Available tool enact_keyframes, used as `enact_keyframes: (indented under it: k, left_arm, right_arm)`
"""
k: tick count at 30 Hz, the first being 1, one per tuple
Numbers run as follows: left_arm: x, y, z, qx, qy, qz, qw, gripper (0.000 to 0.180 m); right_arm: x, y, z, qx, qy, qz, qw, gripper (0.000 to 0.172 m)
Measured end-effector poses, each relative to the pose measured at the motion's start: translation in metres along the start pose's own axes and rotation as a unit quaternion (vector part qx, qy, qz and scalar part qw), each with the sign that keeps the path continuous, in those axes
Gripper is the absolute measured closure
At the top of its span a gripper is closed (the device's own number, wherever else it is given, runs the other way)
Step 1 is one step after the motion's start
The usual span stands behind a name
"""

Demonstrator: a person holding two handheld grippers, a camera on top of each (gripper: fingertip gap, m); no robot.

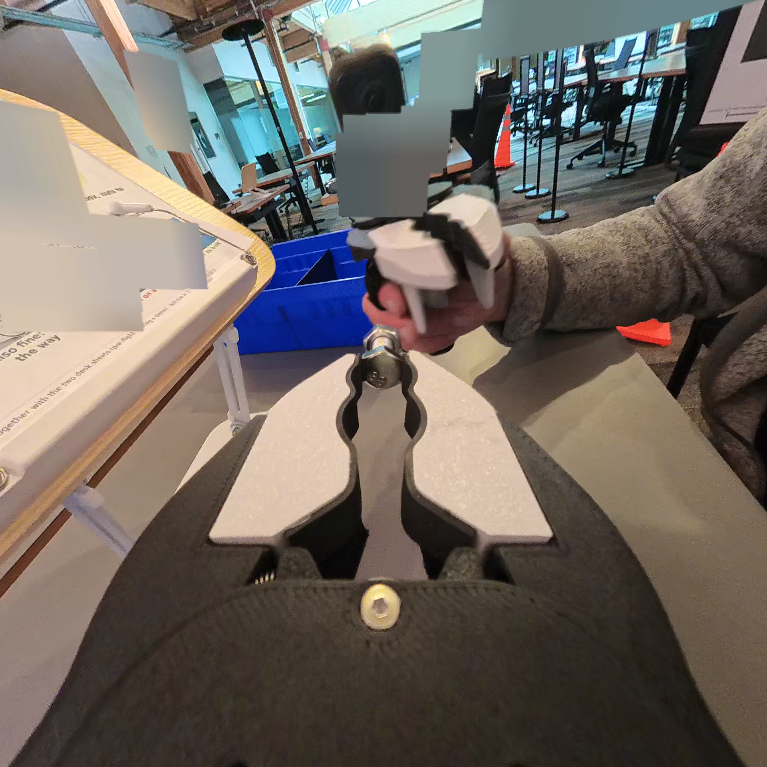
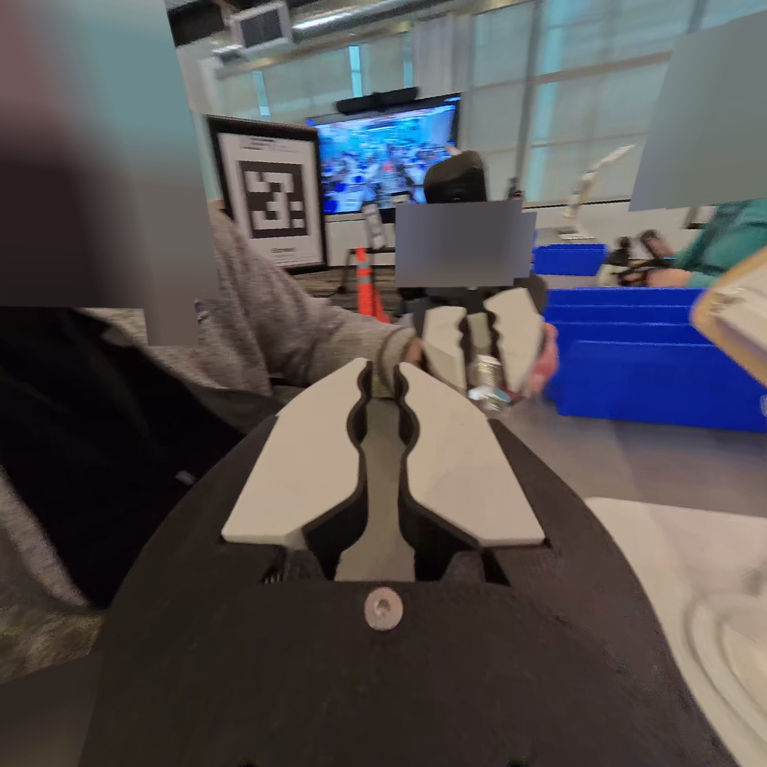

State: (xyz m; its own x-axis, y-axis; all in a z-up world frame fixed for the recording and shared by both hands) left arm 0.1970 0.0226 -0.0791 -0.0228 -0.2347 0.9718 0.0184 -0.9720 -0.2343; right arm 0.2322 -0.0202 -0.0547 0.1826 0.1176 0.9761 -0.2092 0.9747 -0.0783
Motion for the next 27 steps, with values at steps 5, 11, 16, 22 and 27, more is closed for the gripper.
enact_keyframes:
  k: [5,11,16,22,27]
  left_arm:
    - [0.002,0.004,0.002,-0.007,0.001,0.006,1.000,0.163]
    - [0.004,0.008,0.001,-0.021,0.010,-0.001,1.000,0.163]
    - [-0.003,0.014,0.010,-0.017,-0.021,0.022,0.999,0.163]
    - [0.000,0.004,0.004,-0.004,0.000,-0.001,1.000,0.163]
    - [0.007,0.014,0.008,-0.024,0.011,-0.001,1.000,0.163]
  right_arm:
    - [-0.004,0.029,-0.007,-0.078,0.014,0.019,0.997,0.122]
    - [-0.013,0.020,0.001,-0.057,-0.016,0.011,0.998,0.118]
    - [0.005,0.008,-0.006,-0.022,0.023,-0.004,0.999,0.144]
    - [-0.019,0.026,0.002,-0.080,-0.039,0.003,0.996,0.116]
    - [-0.011,0.012,0.001,-0.047,-0.033,-0.031,0.998,0.119]
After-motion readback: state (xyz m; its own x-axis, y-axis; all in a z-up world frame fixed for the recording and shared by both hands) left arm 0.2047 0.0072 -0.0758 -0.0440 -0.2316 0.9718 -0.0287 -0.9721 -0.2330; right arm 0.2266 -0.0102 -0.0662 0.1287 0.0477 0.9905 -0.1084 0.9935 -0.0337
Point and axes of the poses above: each gripper's, where its closed fingertips meet, z out along the fingers, x out of its top, y = z × x across the jaws, the point moved 1 cm from there along -z, back along the fingers, and after that the axes turned 8 degrees about y, right-handed, at the moved point
